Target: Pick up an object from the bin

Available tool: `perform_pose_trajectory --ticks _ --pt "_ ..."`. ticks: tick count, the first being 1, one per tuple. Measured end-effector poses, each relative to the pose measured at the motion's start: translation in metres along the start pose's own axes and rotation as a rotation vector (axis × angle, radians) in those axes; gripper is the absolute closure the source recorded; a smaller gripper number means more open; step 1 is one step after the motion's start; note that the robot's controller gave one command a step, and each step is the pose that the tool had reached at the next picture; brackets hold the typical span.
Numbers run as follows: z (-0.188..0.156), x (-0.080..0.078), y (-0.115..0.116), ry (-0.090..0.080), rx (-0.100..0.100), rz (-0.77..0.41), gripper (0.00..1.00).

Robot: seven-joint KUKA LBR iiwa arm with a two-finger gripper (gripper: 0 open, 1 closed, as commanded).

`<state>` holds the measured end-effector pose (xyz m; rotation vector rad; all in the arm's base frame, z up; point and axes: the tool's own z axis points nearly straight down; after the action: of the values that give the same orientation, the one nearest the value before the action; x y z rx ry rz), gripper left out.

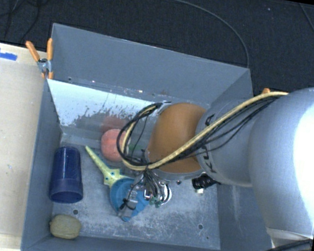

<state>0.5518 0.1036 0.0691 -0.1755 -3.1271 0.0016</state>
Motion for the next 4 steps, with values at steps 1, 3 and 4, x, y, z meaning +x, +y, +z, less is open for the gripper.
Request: perform_pose_trajectory --ticks 1,3,4 --pt "-0.004 0.003 0.003 -0.012 -0.008 0.042 1.0" --pt "-0.01 0.006 0.001 -0.002 -0.003 0.042 1.0" --pt "-0.031 0.007 0.001 -0.003 -0.003 0.042 1.0"
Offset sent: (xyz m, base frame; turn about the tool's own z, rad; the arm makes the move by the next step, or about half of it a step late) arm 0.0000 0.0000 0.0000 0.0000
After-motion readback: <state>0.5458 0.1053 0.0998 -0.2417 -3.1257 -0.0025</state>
